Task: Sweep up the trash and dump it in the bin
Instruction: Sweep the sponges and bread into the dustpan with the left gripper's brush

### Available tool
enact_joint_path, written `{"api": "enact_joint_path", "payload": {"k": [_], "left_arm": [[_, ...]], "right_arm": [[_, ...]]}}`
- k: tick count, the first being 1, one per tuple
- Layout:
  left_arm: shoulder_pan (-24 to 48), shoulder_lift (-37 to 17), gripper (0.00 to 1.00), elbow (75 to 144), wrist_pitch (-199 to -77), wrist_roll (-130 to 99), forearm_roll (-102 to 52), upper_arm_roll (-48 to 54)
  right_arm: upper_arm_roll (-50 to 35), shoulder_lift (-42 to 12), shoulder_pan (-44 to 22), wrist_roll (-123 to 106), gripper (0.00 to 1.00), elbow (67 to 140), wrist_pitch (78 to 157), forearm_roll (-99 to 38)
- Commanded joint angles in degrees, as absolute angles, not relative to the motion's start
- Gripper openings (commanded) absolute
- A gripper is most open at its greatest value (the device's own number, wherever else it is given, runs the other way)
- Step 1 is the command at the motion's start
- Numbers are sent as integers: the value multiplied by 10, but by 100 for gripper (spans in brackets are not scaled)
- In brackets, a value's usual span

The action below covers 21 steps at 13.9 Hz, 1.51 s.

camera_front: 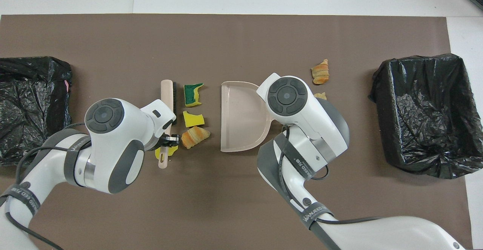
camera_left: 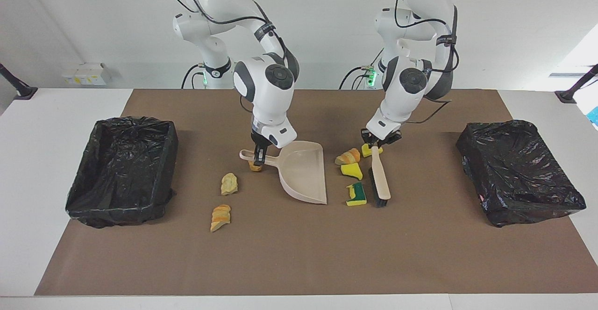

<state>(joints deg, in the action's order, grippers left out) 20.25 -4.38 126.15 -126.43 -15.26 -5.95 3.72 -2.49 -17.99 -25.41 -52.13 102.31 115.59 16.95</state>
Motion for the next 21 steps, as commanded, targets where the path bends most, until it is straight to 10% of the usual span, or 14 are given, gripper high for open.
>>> {"api": "enact_joint_path", "payload": {"k": [1, 7, 13, 21], "left_arm": [[249, -33, 0, 1272, -1274, -174, -76, 33], [297, -21, 0, 1253, -1261, -176, -163, 40], [198, 49, 0, 1244, -1036, -298, -169, 27], [158, 170, 0, 1424, -1055, -413, -168, 32]], "right_arm": [[-27, -192, -259, -504, 0, 1019, 1168, 158], [-28, -203, -266, -490, 0, 1020, 1185, 157], [-28, -202, -265, -490, 0, 1022, 1182, 157], [-27, -195, -265, -582, 0, 1040, 1185, 167]]}}
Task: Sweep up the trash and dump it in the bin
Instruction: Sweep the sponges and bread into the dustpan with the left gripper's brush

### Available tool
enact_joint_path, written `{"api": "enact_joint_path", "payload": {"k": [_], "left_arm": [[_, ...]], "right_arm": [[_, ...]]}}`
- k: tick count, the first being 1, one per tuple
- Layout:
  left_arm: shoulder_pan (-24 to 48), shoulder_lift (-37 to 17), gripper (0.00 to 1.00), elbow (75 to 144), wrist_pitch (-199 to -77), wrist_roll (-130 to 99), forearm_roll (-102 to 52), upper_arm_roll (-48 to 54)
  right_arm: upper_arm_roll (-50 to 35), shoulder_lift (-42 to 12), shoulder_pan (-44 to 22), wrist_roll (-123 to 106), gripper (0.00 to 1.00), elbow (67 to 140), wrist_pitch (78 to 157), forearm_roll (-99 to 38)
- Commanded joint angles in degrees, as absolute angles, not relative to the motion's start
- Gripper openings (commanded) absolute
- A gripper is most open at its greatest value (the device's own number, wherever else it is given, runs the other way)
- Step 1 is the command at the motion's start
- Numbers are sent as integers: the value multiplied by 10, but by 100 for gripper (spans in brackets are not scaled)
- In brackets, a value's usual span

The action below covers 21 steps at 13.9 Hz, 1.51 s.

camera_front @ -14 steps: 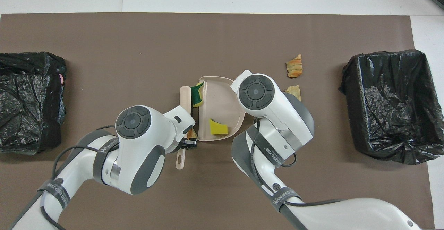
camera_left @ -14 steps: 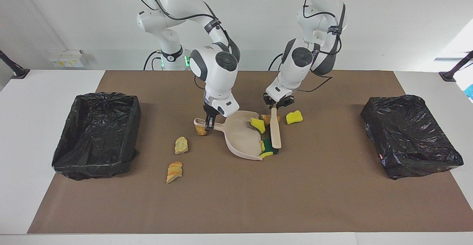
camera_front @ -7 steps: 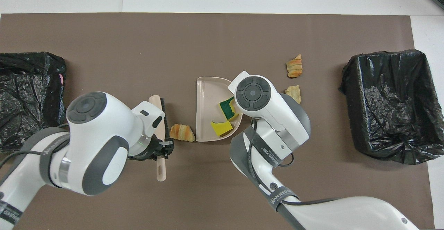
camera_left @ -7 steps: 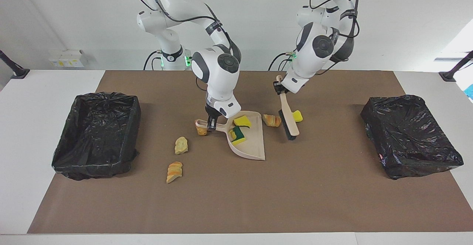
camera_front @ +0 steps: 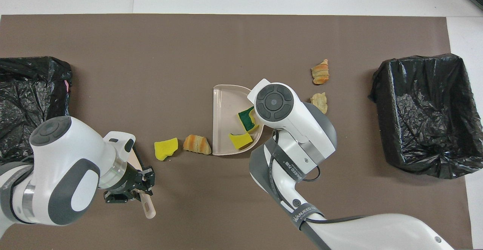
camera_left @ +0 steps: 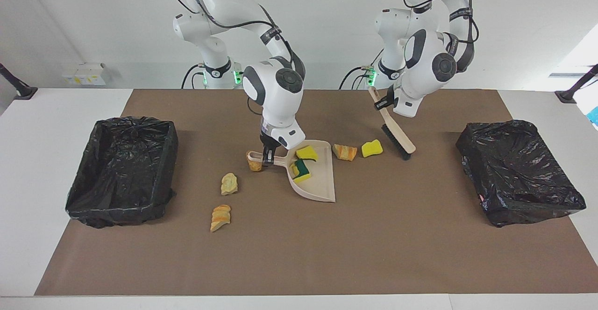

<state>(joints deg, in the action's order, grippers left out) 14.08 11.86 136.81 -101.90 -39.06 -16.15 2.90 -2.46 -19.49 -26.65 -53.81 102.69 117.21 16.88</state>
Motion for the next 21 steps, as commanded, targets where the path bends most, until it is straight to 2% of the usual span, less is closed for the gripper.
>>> {"api": "enact_joint_path", "payload": {"k": [1, 3, 7, 9, 14, 17, 21], "left_arm": [[190, 165, 0, 1426, -1070, -422, -170, 33], [257, 156, 0, 1433, -1136, -425, -174, 33], [317, 112, 0, 1420, -1261, -404, -200, 33], [335, 76, 0, 1384, -1288, -371, -200, 33], [339, 33, 0, 1313, -1284, -280, -200, 36], [317, 55, 0, 1300, -1259, -282, -206, 33], [274, 65, 0, 1290, -1123, -282, -203, 29]], "right_arm": [[-27, -194, -264, -601, 0, 1042, 1186, 168], [-27, -194, -263, -620, 0, 1042, 1184, 178], [-27, -193, -263, -616, 0, 1044, 1186, 180], [-28, -197, -264, -610, 0, 1044, 1199, 179], [-28, -218, -283, -537, 0, 1044, 1235, 178], [-28, -218, -282, -531, 0, 1042, 1227, 173], [-28, -206, -274, -531, 0, 1034, 1218, 166]]}}
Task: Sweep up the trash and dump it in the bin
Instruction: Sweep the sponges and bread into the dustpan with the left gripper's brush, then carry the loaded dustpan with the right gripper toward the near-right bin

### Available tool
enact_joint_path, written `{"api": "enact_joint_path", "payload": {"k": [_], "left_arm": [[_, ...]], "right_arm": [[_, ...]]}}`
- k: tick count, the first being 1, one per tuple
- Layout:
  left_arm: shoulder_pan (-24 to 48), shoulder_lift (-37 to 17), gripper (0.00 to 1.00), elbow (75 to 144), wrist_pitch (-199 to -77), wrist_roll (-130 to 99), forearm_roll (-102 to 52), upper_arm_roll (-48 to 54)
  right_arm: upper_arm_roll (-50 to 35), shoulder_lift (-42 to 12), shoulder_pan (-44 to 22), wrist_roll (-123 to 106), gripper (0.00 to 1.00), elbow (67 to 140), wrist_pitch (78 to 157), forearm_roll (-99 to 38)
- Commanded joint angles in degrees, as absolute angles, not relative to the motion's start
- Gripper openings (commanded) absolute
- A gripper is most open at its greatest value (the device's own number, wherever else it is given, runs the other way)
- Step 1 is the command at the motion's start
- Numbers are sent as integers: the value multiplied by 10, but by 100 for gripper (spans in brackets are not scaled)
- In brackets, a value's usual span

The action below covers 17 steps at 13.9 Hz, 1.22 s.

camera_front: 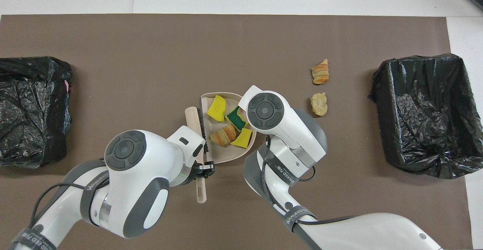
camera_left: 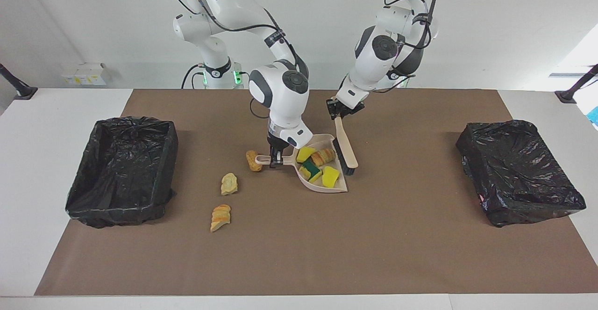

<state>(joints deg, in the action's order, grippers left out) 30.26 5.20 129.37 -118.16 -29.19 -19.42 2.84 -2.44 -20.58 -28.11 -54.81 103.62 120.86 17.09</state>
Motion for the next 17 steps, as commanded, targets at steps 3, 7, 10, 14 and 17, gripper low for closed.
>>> {"api": "enact_joint_path", "payload": {"k": [3, 7, 10, 14, 17], "left_arm": [[230, 71, 0, 1259, -1060, -279, -128, 29], [221, 83, 0, 1260, -1048, -280, -100, 30], [242, 84, 0, 1262, -1072, -287, -100, 38], [346, 66, 0, 1261, -1137, -335, -101, 38], [408, 37, 0, 1260, -1181, -412, -102, 38]], "right_arm": [[-28, -176, -256, -536, 0, 1034, 1192, 153], [-28, -121, -219, -541, 0, 1034, 1148, 149], [-27, -94, -158, -638, 0, 1030, 1134, 120], [-25, -69, -53, -753, 0, 1020, 1101, 110], [-23, -69, 18, -820, 0, 1002, 1099, 115]]}}
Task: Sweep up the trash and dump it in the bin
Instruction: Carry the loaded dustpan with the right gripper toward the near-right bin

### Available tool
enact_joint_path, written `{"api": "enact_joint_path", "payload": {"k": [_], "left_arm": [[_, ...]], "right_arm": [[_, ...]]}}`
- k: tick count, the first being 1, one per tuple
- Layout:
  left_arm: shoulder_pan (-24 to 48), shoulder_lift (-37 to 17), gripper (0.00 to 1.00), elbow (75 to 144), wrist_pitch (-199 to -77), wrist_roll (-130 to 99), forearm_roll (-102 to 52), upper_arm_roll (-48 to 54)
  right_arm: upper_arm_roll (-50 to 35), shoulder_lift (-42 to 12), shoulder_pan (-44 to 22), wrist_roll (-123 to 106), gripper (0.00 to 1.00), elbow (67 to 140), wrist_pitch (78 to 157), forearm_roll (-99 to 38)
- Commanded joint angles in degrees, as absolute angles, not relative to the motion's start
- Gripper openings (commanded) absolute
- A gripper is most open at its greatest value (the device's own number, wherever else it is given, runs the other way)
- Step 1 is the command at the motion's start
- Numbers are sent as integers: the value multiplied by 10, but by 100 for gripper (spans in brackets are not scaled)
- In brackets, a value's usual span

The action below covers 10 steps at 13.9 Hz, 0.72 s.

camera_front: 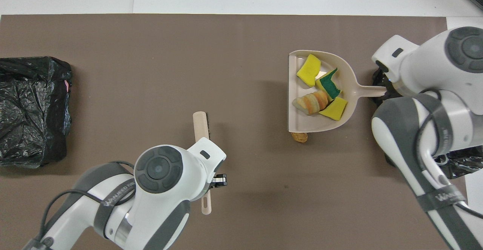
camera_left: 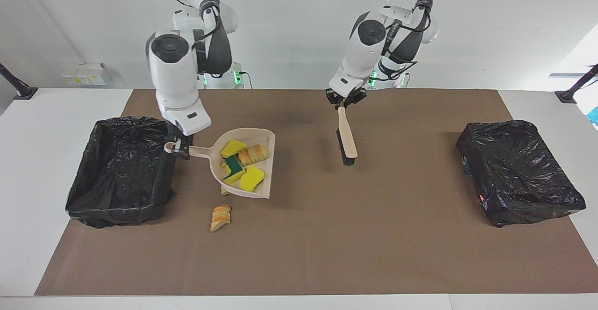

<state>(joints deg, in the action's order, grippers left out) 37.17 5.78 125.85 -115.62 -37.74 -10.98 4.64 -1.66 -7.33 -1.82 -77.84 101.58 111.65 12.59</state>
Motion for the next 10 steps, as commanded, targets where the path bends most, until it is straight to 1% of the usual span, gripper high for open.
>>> {"api": "enact_joint_path", "payload": {"k": [1, 3, 4, 6, 9, 10], "left_arm": [[422, 25, 0, 1260, -1186, -419, -102, 38], [432, 8, 0, 1261, -1211, -437, -102, 38], [436, 1, 0, 1262, -1218, -440, -102, 38], [446, -1, 0, 1272, -1219, -441, -103, 39], [454, 0, 0, 1288, -1231, -440, -105, 39], [459, -1, 0, 1292, -1243, -440, -105, 39]], "right_arm": [[-21, -69, 43, -837, 0, 998, 1101, 120], [-21, -72, 102, -871, 0, 995, 1111, 124], [-21, -77, 127, -896, 0, 979, 1110, 127], [-20, -77, 157, -932, 0, 966, 1110, 154], [-19, -71, 189, -943, 0, 966, 1114, 240], [-18, -67, 199, -940, 0, 970, 1134, 274]]}}
